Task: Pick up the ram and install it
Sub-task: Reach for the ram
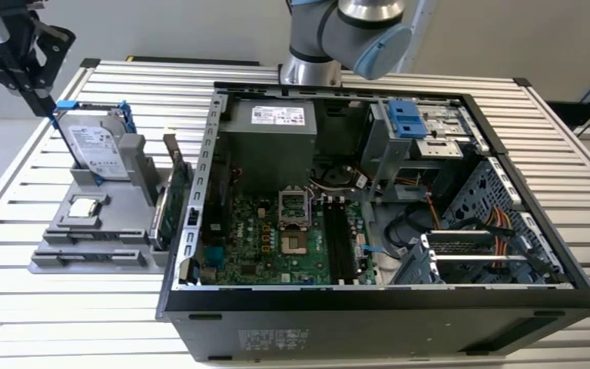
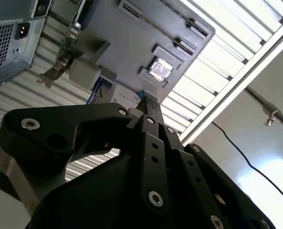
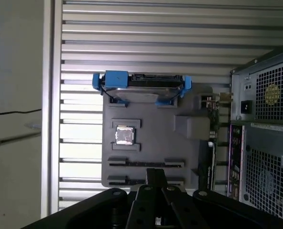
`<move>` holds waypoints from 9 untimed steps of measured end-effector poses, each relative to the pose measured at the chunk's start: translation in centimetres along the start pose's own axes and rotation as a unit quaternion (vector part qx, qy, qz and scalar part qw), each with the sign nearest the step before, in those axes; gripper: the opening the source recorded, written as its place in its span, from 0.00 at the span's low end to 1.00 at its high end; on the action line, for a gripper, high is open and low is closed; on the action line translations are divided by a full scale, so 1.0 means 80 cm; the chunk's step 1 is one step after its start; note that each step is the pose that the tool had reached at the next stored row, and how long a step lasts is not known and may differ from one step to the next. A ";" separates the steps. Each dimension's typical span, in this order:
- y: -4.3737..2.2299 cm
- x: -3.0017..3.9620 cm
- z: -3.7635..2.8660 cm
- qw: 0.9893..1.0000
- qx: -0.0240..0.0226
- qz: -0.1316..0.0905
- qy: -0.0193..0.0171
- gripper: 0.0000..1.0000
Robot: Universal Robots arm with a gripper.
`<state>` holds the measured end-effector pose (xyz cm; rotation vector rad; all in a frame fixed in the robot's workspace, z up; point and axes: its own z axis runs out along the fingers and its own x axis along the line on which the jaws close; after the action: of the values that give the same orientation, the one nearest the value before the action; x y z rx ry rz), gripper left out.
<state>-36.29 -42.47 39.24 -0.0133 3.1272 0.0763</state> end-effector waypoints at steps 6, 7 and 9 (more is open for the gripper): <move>-0.0097 -0.0027 -0.0004 1.000 0.000 0.001 0.000 0.00; -0.0114 -0.0030 -0.0005 1.000 0.000 0.001 0.000 0.00; -0.0143 -0.0037 -0.0006 1.000 0.000 0.002 0.000 0.00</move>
<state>-35.98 -43.62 39.24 -0.0085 3.1275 0.0763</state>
